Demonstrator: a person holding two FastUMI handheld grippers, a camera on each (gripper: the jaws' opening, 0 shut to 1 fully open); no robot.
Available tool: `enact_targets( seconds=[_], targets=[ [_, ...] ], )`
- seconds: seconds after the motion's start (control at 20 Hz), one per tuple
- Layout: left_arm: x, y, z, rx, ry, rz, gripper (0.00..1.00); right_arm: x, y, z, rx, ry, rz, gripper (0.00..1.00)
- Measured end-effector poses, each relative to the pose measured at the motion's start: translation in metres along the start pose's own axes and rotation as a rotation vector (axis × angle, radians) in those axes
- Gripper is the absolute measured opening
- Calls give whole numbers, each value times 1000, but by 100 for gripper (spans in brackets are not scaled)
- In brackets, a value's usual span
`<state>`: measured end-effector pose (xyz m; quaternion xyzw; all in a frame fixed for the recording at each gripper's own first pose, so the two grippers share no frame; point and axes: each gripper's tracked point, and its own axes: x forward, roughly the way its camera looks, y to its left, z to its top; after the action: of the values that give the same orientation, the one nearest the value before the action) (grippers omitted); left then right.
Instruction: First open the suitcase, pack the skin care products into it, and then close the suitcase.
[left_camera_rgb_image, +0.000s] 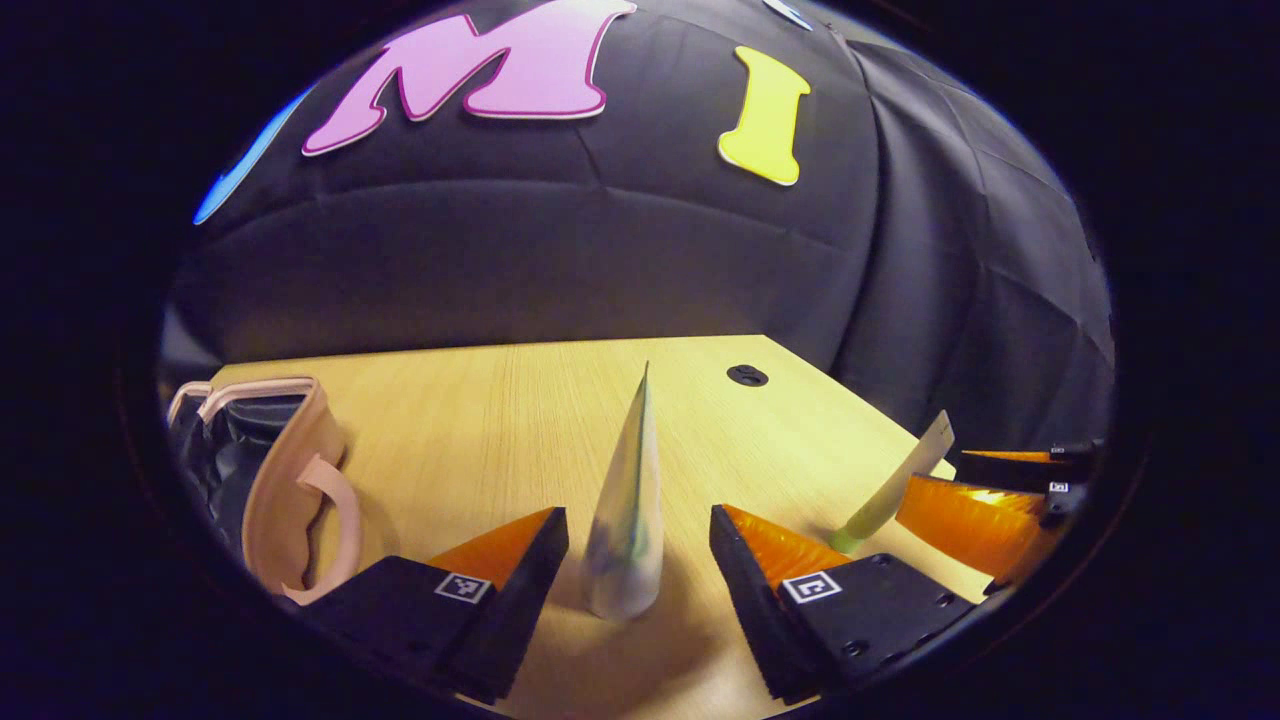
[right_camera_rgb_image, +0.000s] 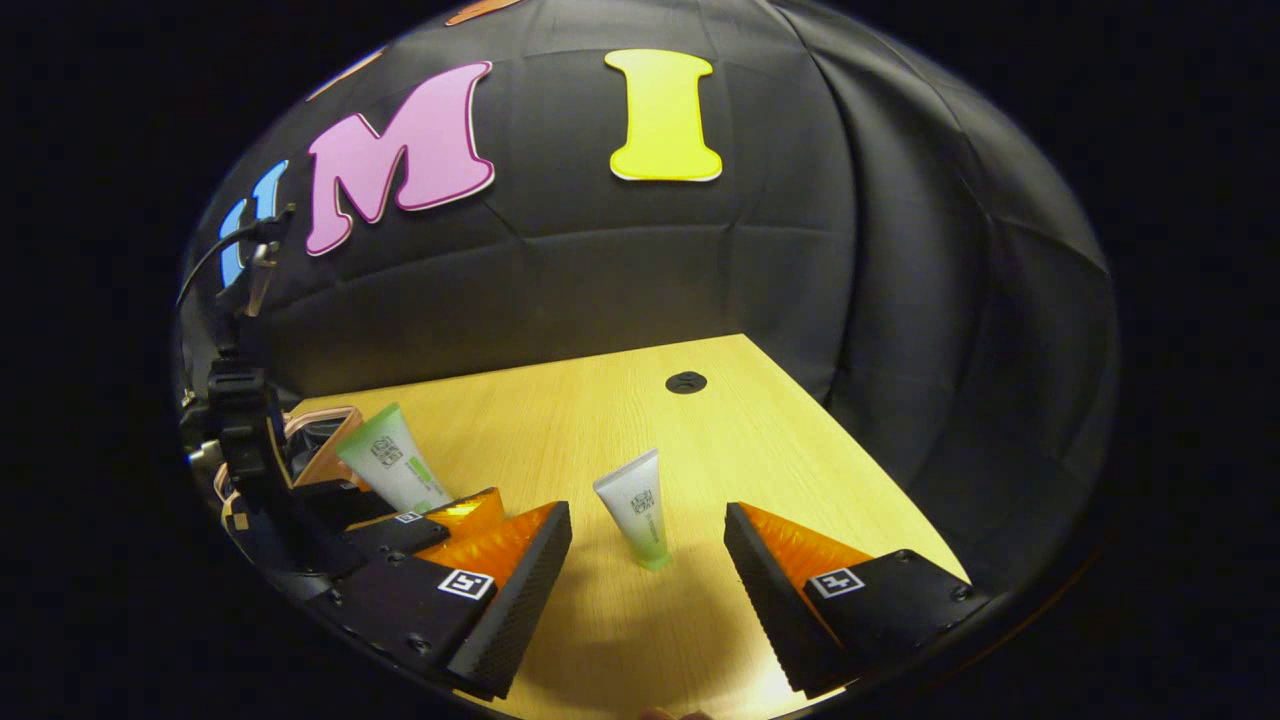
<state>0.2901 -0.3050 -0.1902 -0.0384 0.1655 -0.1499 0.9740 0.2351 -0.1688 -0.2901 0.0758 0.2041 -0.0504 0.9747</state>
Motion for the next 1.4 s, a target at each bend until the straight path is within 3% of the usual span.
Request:
enact_targets(
  seconds=[0.05, 0.1, 0.15, 0.2, 0.3, 0.4, 0.45, 0.55, 0.65, 0.75, 0.8, 0.85, 0.9, 0.95, 1.0, 1.05, 1.1, 1.2, 1.4],
  targets=[
    [-2, 6, 2, 6, 11, 24, 83, 4, -1, -2, 4, 9, -4, 98],
    [8, 9, -2, 25, 23, 37, 67, 8, 0, -3, 8, 15, -7, 98],
    [10, 9, 0, 40, 15, 41, 61, 9, -1, -6, 10, 22, -10, 98],
    [11, 7, 0, 43, 14, 33, 47, 11, 0, -8, 10, 27, -7, 98],
    [10, 7, -3, 42, 19, 26, 40, 21, 2, -9, 2, 27, -14, 98],
    [5, 14, -6, 42, 25, 40, 41, 46, 4, -12, 2, 37, -42, 98],
    [-1, 19, -5, 37, 18, 49, 35, 53, 3, -15, 5, 44, -53, 98],
    [-21, 29, 4, 25, -9, 51, 41, 72, -9, -18, 14, 53, -109, 95],
    [-43, 37, 17, 17, -40, 54, 41, 79, -17, -17, -20, 52, -156, 75],
    [-61, 45, 24, 0, -57, 59, 38, 77, -14, -7, -54, 9, -154, 33],
    [-70, 51, 28, -8, -65, 67, 38, 75, -6, -4, -58, 1, -128, 29],
    [-79, 57, 29, -17, -68, 73, 38, 72, 0, -3, -64, 3, -107, 34],
    [-88, 64, 31, -27, -71, 78, 35, 72, 8, -9, -71, 18, -79, 25],
    [-98, 74, 32, -35, -74, 93, 38, 69, 15, -18, -93, 42, -56, 25],
    [-105, 85, 31, -44, -75, 107, 37, 64, 20, -26, -125, 71, -41, 31],
    [-111, 94, 31, -59, -74, 118, 38, 63, 25, -25, -153, 62, -25, 23],
    [-121, 104, 34, -86, -75, 128, 35, 59, 31, -26, -168, 67, -15, 23],
    [-150, 128, 48, -150, -98, 141, 38, 44, 48, -15, -153, 61, 22, 23],
    [-202, 208, 83, -214, -113, 241, 37, -14, 101, 25, -180, 33, 135, 23]
  ],
)
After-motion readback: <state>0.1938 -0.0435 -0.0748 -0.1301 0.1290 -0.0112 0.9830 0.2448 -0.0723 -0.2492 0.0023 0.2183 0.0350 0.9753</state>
